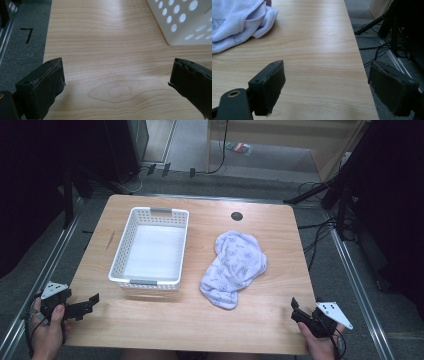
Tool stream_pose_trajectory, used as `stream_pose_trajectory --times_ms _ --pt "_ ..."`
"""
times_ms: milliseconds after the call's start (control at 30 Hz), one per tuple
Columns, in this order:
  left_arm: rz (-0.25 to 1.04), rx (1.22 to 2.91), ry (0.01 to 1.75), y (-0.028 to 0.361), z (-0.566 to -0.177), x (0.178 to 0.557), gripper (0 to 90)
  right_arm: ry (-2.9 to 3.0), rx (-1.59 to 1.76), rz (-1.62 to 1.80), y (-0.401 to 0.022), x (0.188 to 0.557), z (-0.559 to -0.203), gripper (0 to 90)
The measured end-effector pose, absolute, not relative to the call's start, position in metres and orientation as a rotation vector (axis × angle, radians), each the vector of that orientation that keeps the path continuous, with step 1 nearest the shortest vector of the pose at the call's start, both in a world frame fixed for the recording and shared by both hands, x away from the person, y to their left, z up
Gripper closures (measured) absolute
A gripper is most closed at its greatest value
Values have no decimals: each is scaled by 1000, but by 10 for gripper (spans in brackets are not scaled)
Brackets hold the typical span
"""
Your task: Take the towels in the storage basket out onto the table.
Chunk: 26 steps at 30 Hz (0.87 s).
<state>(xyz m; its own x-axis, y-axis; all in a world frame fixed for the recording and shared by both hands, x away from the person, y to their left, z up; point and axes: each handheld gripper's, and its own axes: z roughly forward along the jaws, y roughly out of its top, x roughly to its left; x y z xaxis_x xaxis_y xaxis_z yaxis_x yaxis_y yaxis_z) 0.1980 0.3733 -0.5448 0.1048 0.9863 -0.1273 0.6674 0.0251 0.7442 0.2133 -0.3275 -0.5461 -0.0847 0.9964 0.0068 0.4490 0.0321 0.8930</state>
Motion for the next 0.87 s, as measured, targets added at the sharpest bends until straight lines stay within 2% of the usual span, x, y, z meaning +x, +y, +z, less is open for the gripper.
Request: stream_pose_trajectory --times_ms 433,867 --pt "726 1748 1643 365 -555 199 2 1625 1482 1039 -329 212 -546 140" --pt "702 1745 1660 365 -556 202 2 1627 1483 1050 -330 212 -546 140"
